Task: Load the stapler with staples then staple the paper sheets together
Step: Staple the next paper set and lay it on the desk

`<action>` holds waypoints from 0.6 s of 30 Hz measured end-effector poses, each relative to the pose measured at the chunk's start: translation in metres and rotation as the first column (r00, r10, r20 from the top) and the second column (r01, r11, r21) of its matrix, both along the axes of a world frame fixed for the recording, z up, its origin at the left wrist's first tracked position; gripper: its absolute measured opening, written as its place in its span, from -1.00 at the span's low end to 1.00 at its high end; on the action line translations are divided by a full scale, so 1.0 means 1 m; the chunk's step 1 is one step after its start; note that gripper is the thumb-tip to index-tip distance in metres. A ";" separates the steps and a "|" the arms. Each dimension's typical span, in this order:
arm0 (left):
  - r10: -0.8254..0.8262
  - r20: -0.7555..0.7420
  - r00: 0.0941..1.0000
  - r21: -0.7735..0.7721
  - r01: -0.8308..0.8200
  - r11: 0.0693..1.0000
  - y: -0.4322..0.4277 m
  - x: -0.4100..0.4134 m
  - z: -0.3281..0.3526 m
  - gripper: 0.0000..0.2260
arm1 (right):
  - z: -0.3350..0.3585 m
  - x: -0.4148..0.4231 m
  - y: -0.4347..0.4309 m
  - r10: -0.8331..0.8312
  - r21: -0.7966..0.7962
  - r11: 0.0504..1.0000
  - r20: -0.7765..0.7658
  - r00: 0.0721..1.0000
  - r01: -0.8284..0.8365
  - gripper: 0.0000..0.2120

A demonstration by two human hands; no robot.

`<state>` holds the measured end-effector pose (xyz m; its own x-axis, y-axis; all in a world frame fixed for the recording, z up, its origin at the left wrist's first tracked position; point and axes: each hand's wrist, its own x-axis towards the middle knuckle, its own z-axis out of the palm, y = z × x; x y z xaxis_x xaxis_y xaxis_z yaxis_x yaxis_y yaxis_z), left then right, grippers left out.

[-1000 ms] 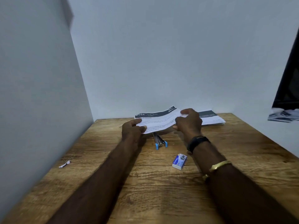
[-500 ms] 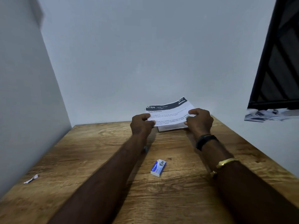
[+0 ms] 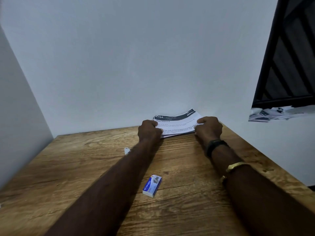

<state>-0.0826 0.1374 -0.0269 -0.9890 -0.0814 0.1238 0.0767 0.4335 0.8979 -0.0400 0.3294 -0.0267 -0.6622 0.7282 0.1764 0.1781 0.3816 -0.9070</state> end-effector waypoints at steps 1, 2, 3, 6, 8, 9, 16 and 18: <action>0.001 0.004 1.000 -0.020 -0.001 1.000 0.001 -0.002 -0.001 -0.63 | 0.000 -0.002 0.002 0.004 0.001 1.000 0.010 1.000 -0.004 -0.77; 0.001 0.006 1.000 -0.041 0.000 0.999 0.002 -0.004 -0.002 -0.64 | -0.001 -0.004 0.003 0.005 0.007 1.000 0.020 1.000 -0.005 -0.77; 0.001 0.007 1.000 -0.063 0.000 0.998 0.002 -0.005 -0.003 -0.64 | -0.001 -0.006 0.004 0.003 0.016 1.000 0.032 0.999 -0.003 -0.77; 0.011 0.014 1.000 -0.134 -0.009 0.991 0.003 -0.009 -0.004 -0.64 | -0.002 -0.011 0.006 -0.013 0.039 0.999 0.081 0.997 0.010 -0.82; 0.010 0.027 1.000 -0.174 -0.005 0.985 0.004 -0.010 -0.004 -0.64 | -0.002 -0.014 0.007 -0.013 0.041 0.999 0.118 0.993 0.009 -0.82; 0.007 0.033 0.999 -0.193 -0.001 0.981 0.004 -0.010 -0.004 -0.66 | -0.003 -0.014 0.006 -0.011 0.042 0.999 0.137 0.991 0.005 -0.81; -0.011 0.010 1.000 -0.403 0.014 0.915 0.008 -0.001 -0.002 -0.70 | -0.006 -0.016 0.001 -0.033 0.166 0.986 0.215 0.976 -0.003 -0.74; -0.028 0.016 0.999 -0.426 0.032 0.904 0.007 0.001 0.000 -0.71 | -0.007 -0.014 0.001 -0.013 0.198 0.980 0.236 0.972 -0.035 -0.74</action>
<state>-0.0818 0.1448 -0.0266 -0.9914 0.0064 0.1311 0.0882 0.7723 0.6291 -0.0536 0.3304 -0.0337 -0.7105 0.6863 0.1555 0.3719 0.5538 -0.7450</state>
